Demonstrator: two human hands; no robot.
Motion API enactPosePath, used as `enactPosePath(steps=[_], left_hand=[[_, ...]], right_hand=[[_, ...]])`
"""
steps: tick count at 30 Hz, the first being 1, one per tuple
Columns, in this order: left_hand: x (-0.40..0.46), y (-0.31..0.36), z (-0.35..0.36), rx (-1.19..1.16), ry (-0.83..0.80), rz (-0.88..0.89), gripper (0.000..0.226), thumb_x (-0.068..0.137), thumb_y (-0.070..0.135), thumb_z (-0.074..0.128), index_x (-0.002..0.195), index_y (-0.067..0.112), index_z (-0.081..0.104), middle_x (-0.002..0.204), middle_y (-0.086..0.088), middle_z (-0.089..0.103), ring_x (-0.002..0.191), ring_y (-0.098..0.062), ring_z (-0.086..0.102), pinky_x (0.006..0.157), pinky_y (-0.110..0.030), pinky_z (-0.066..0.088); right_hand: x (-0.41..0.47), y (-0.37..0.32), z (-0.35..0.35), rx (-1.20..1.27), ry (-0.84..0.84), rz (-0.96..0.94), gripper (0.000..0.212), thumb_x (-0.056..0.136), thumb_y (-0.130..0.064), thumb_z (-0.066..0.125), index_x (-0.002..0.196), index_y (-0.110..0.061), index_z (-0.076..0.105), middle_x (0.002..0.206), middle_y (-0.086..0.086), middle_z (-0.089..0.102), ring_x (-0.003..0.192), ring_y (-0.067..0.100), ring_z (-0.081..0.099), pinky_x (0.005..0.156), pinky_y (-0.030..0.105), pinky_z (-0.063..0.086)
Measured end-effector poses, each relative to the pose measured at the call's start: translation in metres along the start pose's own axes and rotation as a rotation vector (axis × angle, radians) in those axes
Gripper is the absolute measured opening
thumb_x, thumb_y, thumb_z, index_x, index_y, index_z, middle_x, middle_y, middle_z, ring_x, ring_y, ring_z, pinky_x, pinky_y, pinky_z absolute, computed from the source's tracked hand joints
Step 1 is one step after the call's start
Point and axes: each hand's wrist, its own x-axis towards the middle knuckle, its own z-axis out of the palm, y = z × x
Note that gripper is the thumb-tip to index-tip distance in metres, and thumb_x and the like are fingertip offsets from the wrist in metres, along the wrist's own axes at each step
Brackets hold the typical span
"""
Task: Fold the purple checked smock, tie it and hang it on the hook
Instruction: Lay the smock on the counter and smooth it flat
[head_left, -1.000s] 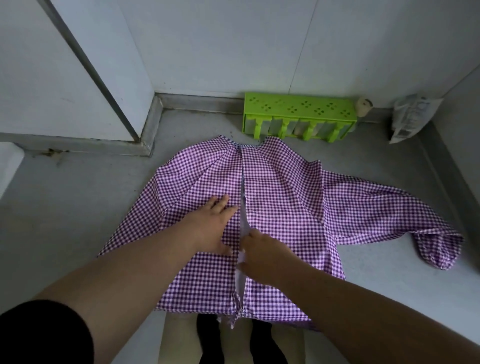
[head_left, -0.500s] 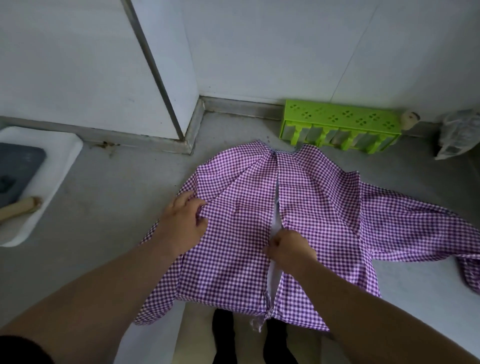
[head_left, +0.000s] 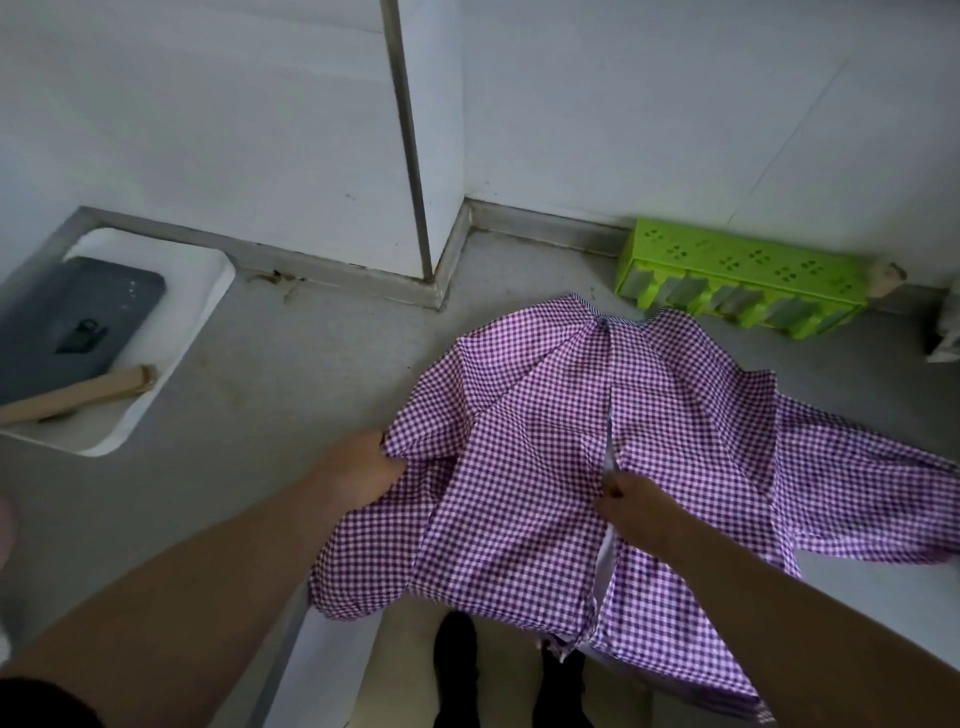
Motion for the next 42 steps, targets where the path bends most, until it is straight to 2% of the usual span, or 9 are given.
enactPosePath(steps=[4, 8, 11, 15, 19, 25, 33, 35, 42], left_hand=[[0.014, -0.017, -0.04, -0.177, -0.053, 0.088, 0.06, 0.079, 0.061, 0.066, 0.127, 0.025, 0.072, 0.123, 0.0, 0.073, 0.107, -0.024, 0.07, 0.103, -0.042, 0.053], [0.007, -0.013, -0.108, 0.265, 0.303, 0.135, 0.013, 0.092, 0.035, 0.067, 0.096, 0.024, 0.062, 0.091, -0.003, 0.069, 0.078, -0.02, 0.063, 0.075, -0.037, 0.053], [0.007, -0.011, -0.133, 0.649, 0.624, 0.363, 0.03, 0.084, 0.023, 0.08, 0.108, 0.016, 0.062, 0.096, -0.008, 0.064, 0.084, -0.028, 0.063, 0.071, -0.042, 0.054], [0.014, -0.024, -0.114, 1.07, 0.368, 0.309, 0.036, 0.097, 0.023, 0.064, 0.132, 0.019, 0.058, 0.127, -0.006, 0.066, 0.111, -0.026, 0.067, 0.088, -0.04, 0.055], [0.02, -0.046, -0.085, 0.874, 0.027, -0.021, 0.045, 0.103, 0.031, 0.053, 0.144, 0.014, 0.052, 0.144, -0.011, 0.057, 0.129, -0.029, 0.06, 0.109, -0.045, 0.05], [0.01, -0.014, -0.049, 0.677, 0.142, 0.373, 0.042, 0.095, 0.046, 0.055, 0.129, 0.022, 0.051, 0.128, -0.005, 0.056, 0.113, -0.025, 0.061, 0.092, -0.045, 0.058], [0.044, -0.025, -0.042, 0.521, -0.082, -0.153, 0.074, 0.11, 0.041, 0.044, 0.168, 0.012, 0.01, 0.173, -0.018, 0.014, 0.157, -0.04, 0.021, 0.129, -0.05, 0.023], [0.054, -0.041, -0.056, 0.508, -0.078, -0.248, 0.071, 0.106, 0.042, 0.054, 0.165, 0.013, 0.027, 0.169, -0.016, 0.03, 0.153, -0.036, 0.032, 0.127, -0.048, 0.029], [0.047, -0.052, -0.06, 0.545, 0.034, -0.166, 0.112, 0.085, 0.074, 0.064, 0.164, 0.02, 0.008, 0.168, -0.026, 0.018, 0.15, -0.044, 0.035, 0.122, -0.052, 0.036]], right_hand=[[0.003, 0.0, -0.001, -0.03, -0.015, 0.01, 0.01, 0.094, -0.01, 0.062, 0.084, -0.008, 0.064, 0.075, 0.006, 0.063, 0.063, 0.014, 0.057, 0.051, 0.022, 0.043], [0.003, 0.002, -0.001, -0.009, -0.006, -0.014, 0.008, 0.092, -0.007, 0.062, 0.091, -0.006, 0.07, 0.089, 0.014, 0.073, 0.073, 0.018, 0.064, 0.057, 0.023, 0.047], [0.004, 0.001, 0.0, 0.015, 0.002, -0.006, 0.008, 0.092, -0.006, 0.062, 0.088, -0.007, 0.069, 0.088, 0.016, 0.073, 0.071, 0.018, 0.063, 0.056, 0.023, 0.046], [0.007, 0.003, 0.002, 0.015, 0.011, 0.004, 0.007, 0.091, -0.005, 0.063, 0.087, -0.008, 0.068, 0.085, 0.017, 0.072, 0.067, 0.017, 0.061, 0.054, 0.024, 0.045], [0.008, 0.003, 0.002, 0.017, 0.014, 0.014, 0.006, 0.09, -0.006, 0.063, 0.087, -0.006, 0.068, 0.082, 0.018, 0.07, 0.065, 0.018, 0.062, 0.054, 0.026, 0.045], [0.011, 0.012, 0.003, 0.064, 0.044, -0.011, 0.021, 0.08, -0.019, 0.065, 0.088, -0.001, 0.07, 0.086, 0.021, 0.074, 0.079, 0.035, 0.072, 0.072, 0.049, 0.057], [0.009, 0.012, 0.001, 0.061, 0.039, -0.023, 0.008, 0.089, -0.009, 0.066, 0.087, -0.006, 0.073, 0.085, 0.017, 0.075, 0.072, 0.024, 0.07, 0.067, 0.039, 0.054], [0.009, 0.011, 0.002, 0.06, 0.04, -0.021, 0.009, 0.089, -0.009, 0.066, 0.084, -0.006, 0.072, 0.082, 0.018, 0.074, 0.065, 0.017, 0.064, 0.061, 0.034, 0.048], [0.013, 0.015, 0.0, 0.051, 0.015, -0.028, 0.007, 0.087, -0.004, 0.066, 0.085, 0.003, 0.069, 0.08, 0.025, 0.07, 0.067, 0.022, 0.06, 0.064, 0.039, 0.046]])
